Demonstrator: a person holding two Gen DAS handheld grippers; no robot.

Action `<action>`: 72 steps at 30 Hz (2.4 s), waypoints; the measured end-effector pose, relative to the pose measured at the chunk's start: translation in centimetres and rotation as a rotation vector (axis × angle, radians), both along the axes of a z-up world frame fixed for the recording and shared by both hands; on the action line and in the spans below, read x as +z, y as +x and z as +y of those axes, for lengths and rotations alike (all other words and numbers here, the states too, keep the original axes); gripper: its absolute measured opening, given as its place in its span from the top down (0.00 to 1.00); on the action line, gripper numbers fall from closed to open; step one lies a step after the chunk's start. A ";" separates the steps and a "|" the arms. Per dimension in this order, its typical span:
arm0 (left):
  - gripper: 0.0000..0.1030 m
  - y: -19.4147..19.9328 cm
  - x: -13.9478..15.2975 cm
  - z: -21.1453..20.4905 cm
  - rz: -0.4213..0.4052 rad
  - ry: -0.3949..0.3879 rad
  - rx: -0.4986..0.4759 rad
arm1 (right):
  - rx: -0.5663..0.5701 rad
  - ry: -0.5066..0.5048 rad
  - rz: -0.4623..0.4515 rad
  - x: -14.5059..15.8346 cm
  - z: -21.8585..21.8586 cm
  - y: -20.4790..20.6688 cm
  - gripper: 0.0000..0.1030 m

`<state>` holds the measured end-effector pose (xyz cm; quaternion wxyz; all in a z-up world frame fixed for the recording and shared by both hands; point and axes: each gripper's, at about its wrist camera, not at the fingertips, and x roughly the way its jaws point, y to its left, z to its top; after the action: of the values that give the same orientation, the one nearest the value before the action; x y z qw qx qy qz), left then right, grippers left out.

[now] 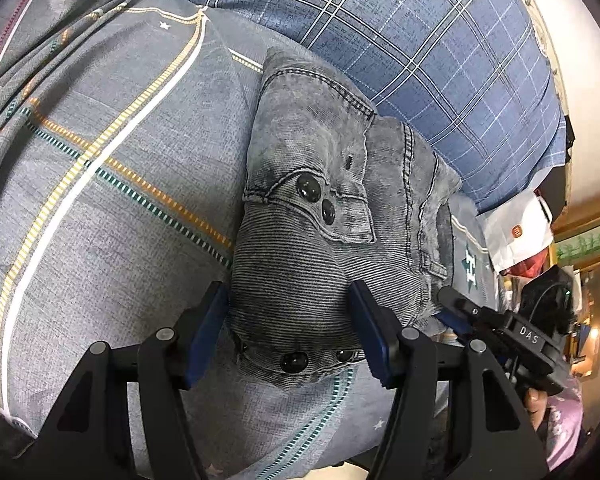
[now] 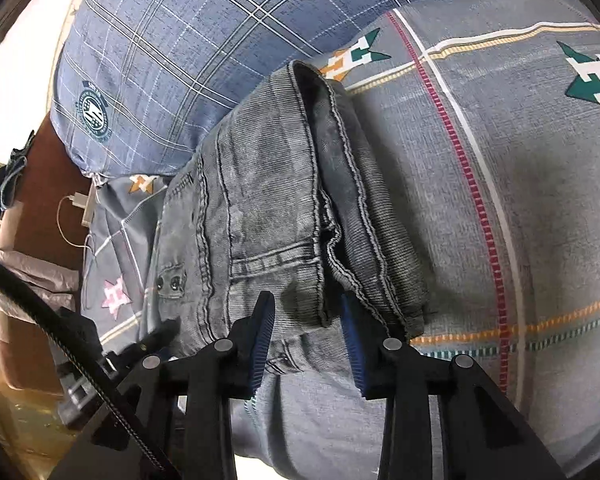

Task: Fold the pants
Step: 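Lower the folded jeans onto the bed with both grippers and press flat, then open both grippers and pull back from the folded jeans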

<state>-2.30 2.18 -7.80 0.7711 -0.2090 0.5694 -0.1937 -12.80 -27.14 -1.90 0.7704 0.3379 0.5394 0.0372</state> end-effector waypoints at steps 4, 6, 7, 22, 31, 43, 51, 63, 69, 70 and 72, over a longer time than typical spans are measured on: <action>0.40 -0.5 0.0 -0.3 -0.029 0.036 -0.004 | 0.036 -0.060 -0.005 -0.2 1.3 0.4 0.85; 0.45 -0.9 0.4 -0.5 -0.060 0.054 -0.005 | 0.017 -0.060 -0.022 0.6 1.3 0.0 0.87; 0.46 -1.1 0.9 -0.7 -0.089 0.072 -0.007 | 0.011 -0.057 -0.051 1.7 1.2 -0.4 0.88; 0.40 -2.1 0.7 -3.0 -0.173 0.212 -0.092 | 0.036 -0.229 0.058 0.5 2.2 -0.6 0.83; 0.40 -0.9 1.2 -0.7 -0.092 0.086 -0.049 | -0.124 -0.136 -0.043 2.8 -2.8 -2.0 0.27; 0.40 -0.6 0.1 -0.5 -0.021 -0.022 -0.055 | -0.092 -0.114 0.042 -1.2 -2.7 -0.4 0.39; 0.54 -1.5 0.7 -2.2 -0.137 0.120 -0.097 | -0.042 -0.151 0.009 -0.3 -1.2 -0.4 0.74; 0.61 -0.9 1.2 -1.8 -0.182 0.270 -0.081 | 0.001 -0.167 0.048 -0.9 1.5 -2.1 0.62; 0.53 -0.5 3.3 0.0 -0.172 0.192 -0.046 | -0.030 -0.091 -0.043 1.7 0.0 -2.5 0.34; 0.50 -0.2 4.0 0.5 -0.174 0.168 -0.031 | -0.036 -0.095 -0.087 2.9 -0.4 -2.7 0.28; 0.38 0.7 5.6 1.7 -0.171 0.121 0.009 | -0.051 -0.104 -0.118 4.3 -1.0 -2.5 0.21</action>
<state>-1.59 3.88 -2.16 0.8291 -0.1472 0.5111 -0.1725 -15.27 -28.10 2.41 0.8179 0.3083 0.4857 0.0094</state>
